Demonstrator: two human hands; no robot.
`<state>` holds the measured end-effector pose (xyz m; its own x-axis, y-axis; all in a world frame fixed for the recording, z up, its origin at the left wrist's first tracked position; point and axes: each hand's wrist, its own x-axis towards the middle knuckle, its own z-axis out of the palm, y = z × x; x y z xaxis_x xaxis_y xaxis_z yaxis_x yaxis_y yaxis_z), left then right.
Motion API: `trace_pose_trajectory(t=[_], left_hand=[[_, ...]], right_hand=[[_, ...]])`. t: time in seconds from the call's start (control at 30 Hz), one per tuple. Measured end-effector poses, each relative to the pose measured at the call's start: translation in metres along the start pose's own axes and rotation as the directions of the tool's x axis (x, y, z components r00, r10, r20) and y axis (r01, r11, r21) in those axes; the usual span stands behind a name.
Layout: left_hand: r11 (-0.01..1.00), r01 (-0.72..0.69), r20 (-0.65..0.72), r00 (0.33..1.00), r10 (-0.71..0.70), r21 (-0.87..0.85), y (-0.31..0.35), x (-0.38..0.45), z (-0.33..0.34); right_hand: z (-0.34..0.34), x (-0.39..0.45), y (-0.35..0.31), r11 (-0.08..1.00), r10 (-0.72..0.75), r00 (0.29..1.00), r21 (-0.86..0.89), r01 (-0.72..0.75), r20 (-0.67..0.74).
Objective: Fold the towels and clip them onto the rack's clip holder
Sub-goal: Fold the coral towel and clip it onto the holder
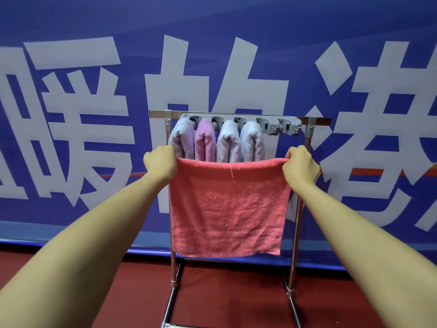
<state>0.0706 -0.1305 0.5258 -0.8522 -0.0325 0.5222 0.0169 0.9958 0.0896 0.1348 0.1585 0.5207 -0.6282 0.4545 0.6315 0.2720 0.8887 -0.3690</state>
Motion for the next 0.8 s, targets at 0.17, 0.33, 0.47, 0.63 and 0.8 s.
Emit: trace_pose_trajectory(t=[0.17,0.33,0.47,0.63,0.8], left_hand=[[1.0,0.001,-0.001,1.0,-0.001,-0.013,-0.003,-0.005,0.002],[0.999,0.019,0.013,1.0,-0.018,-0.03,-0.006,-0.006,0.006],[1.0,0.01,0.018,1.0,-0.01,0.023,-0.009,-0.006,0.009],[0.973,0.092,0.05,0.995,-0.083,-0.214,-0.007,-0.007,0.01],[0.829,0.141,0.091,0.99,-0.11,-0.54,0.01,-0.011,0.005]], right_hand=[[0.004,-0.005,0.003,0.999,0.052,0.998,0.01,-0.053,0.035],[0.005,-0.008,0.003,0.999,0.033,0.999,0.017,-0.033,0.009],[0.007,-0.009,0.006,0.986,0.078,0.996,0.149,-0.071,-0.036],[0.013,-0.013,0.009,0.937,0.159,0.986,0.319,-0.139,-0.038],[0.015,-0.02,0.008,0.85,0.035,0.999,0.527,-0.022,-0.014]])
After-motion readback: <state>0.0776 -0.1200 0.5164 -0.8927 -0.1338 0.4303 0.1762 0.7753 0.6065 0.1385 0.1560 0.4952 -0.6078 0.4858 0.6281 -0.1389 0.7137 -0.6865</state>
